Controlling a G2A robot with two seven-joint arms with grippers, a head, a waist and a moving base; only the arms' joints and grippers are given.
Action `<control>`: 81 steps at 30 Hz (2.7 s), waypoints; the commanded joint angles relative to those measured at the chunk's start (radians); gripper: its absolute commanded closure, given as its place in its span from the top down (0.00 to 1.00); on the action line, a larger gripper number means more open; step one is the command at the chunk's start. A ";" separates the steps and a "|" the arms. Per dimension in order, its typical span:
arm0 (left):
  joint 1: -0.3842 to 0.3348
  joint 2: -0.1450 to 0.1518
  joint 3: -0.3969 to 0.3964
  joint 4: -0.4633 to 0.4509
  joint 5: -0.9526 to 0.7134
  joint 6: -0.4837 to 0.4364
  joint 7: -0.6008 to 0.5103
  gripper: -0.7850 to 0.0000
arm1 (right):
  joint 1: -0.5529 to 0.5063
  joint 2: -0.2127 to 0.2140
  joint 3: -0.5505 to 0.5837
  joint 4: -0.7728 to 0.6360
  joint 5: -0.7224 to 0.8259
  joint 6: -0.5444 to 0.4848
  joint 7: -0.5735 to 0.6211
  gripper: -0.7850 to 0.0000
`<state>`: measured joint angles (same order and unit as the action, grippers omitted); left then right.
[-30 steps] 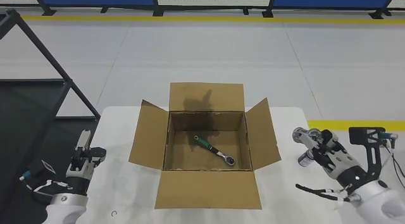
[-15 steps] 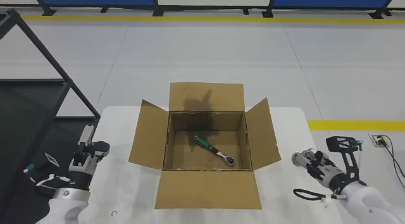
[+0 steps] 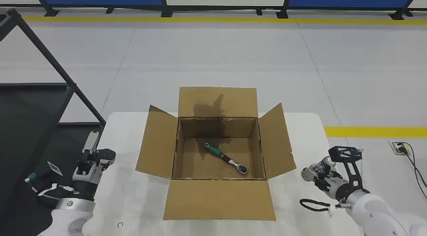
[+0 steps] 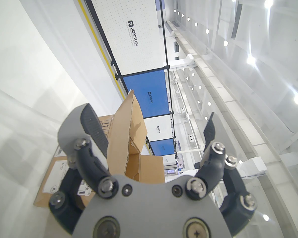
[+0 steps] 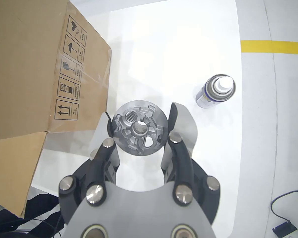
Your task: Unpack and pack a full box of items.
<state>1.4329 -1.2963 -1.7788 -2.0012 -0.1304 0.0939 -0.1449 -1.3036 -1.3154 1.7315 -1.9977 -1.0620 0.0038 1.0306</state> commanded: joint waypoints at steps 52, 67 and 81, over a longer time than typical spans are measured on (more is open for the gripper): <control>0.000 0.000 0.000 0.000 0.000 0.000 0.000 1.00 | 0.214 -0.001 -0.228 0.398 -0.238 0.203 -0.089 0.84; 0.000 0.000 0.000 0.000 0.000 0.000 0.000 1.00 | -0.010 0.011 -0.106 -0.017 -0.155 0.191 -0.124 0.91; 0.000 0.000 0.000 0.000 0.000 0.000 0.000 1.00 | -0.182 0.020 0.037 -0.352 0.152 -0.017 -0.246 1.00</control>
<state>1.4329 -1.2963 -1.7788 -2.0012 -0.1304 0.0939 -0.1449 -1.4914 -1.2970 1.7693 -2.3533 -0.9372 0.0192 0.7928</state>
